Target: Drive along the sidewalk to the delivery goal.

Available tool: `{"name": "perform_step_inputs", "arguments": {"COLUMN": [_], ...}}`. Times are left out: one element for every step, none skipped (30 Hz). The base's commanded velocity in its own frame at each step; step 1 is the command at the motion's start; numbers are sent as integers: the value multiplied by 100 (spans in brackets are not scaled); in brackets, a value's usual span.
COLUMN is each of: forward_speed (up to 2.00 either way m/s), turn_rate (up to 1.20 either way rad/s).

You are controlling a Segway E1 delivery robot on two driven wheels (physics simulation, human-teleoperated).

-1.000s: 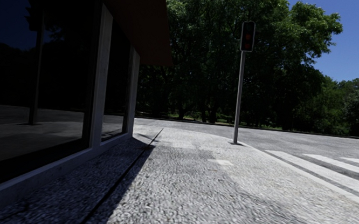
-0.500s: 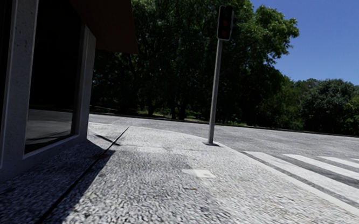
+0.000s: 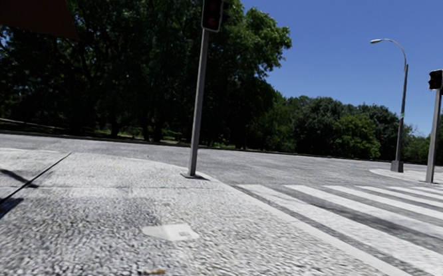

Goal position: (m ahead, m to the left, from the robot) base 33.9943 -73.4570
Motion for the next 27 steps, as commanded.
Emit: {"name": "perform_step_inputs", "arguments": {"forward_speed": [147,148,148,151,154,154,154,155,155,155,155,155,155,155,155,155,155,155,155,155,155,155,155,155,155,155,155], "turn_rate": [-63,-63,-63,-62,-60,-59,-59,-59,-58,-58,-58,-58,-58,-58,-58,-58,-58,-58,-58,-58,-58,-58,-58,-58,-58,-58,-58]}}
